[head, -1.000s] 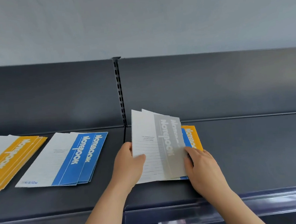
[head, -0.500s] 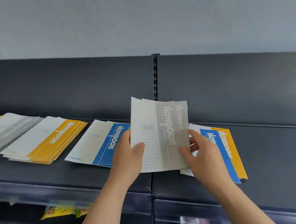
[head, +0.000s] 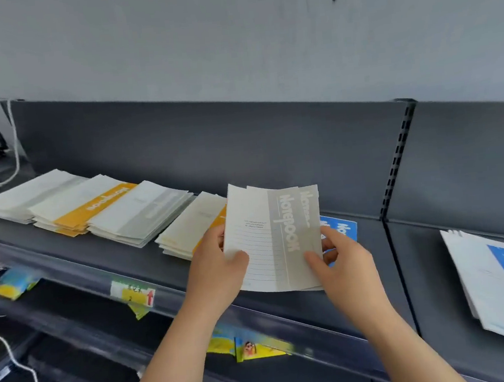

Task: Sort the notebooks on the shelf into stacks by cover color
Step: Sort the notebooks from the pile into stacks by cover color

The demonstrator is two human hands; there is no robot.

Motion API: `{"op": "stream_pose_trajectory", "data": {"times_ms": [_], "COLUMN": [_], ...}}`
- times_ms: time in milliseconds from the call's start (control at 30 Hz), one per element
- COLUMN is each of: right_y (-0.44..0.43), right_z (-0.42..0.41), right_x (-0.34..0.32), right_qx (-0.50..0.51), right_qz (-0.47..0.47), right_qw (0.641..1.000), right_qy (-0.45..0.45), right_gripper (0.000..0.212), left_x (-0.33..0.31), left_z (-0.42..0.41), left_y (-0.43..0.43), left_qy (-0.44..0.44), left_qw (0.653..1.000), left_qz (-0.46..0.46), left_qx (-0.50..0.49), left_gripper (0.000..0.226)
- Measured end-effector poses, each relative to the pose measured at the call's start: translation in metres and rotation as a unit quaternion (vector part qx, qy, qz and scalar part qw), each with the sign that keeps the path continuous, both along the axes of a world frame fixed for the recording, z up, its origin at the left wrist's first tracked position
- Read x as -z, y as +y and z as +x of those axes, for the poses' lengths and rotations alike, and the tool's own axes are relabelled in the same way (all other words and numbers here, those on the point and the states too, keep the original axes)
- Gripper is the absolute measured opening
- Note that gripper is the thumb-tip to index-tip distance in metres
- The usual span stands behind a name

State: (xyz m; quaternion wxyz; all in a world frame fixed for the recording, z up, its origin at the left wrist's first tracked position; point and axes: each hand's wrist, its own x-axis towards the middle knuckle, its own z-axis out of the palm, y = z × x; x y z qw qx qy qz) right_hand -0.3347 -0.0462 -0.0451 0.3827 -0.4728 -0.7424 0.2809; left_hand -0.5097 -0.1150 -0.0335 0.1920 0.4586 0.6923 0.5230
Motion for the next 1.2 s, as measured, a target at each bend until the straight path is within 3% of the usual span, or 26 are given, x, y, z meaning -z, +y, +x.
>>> {"op": "stream_pose_trajectory", "data": {"times_ms": [233,500,867,1200], "right_y": [-0.023,-0.032,0.002,0.017], "right_z": [-0.116,-0.207,-0.319,-0.433], "right_x": [-0.002,-0.009,-0.015,-0.012], "right_qx": [0.002,-0.008,-0.069,-0.110], "right_qz": [-0.003,-0.017,-0.004,0.002], "right_qw": [1.000,1.000,0.998,0.994], "right_qy": [-0.009,0.001,0.015,-0.005], "right_gripper": [0.027,0.035,0.039,0.027], "left_x": [-0.011,-0.014,-0.015,-0.005], "left_z": [-0.117,-0.210,-0.309,-0.412], "left_y": [-0.033,-0.042,-0.024,-0.022], "left_qy": [0.013,0.020,0.038,0.047], "left_qw": [0.999,1.000,0.997,0.989], "left_qz": [-0.025,-0.017,0.024,0.027], "left_qx": [0.017,0.011,-0.062,-0.138], "left_gripper": [0.044,0.037,0.036,0.034]}}
